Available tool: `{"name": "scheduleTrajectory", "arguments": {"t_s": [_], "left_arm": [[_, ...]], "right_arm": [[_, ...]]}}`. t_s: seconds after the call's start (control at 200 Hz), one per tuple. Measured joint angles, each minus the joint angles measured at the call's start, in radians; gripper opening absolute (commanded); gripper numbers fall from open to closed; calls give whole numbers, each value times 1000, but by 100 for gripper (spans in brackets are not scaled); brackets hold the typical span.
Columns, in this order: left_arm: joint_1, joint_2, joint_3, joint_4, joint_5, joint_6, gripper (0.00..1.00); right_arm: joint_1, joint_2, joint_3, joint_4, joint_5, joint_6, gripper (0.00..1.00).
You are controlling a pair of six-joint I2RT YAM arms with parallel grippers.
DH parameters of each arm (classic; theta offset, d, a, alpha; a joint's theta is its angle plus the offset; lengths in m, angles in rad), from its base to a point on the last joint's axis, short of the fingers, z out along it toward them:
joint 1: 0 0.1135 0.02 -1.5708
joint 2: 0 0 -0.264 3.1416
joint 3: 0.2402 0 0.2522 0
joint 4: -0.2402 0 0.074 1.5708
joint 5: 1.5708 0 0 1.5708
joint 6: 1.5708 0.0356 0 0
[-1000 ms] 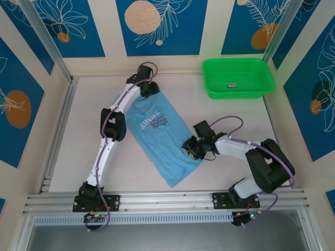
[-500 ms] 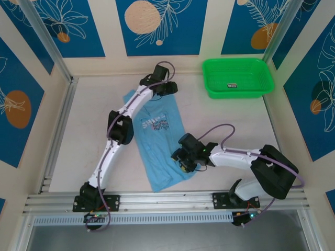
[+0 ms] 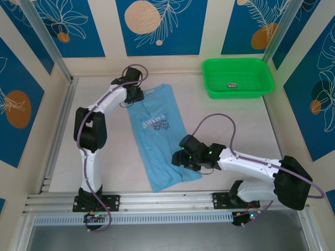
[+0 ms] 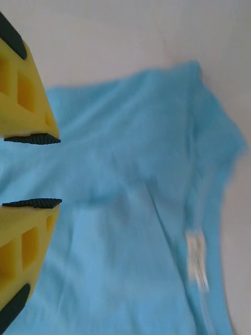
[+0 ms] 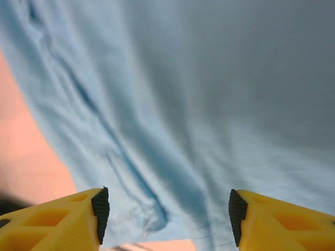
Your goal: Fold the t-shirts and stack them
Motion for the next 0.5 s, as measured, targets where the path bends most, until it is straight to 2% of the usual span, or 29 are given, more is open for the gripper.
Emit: {"name": "scheduleTrajectory", "arguments": {"t_s": [0.14, 0.24, 0.5], "left_arm": [[34, 95, -7, -4, -10, 1, 34], [36, 174, 79, -37, -10, 9, 34], [34, 362, 401, -92, 31, 35, 35]], "right_arm": [[104, 189, 133, 10, -61, -104, 56], [148, 327, 253, 13, -87, -149, 54], [119, 539, 354, 62, -179, -150, 46]]}}
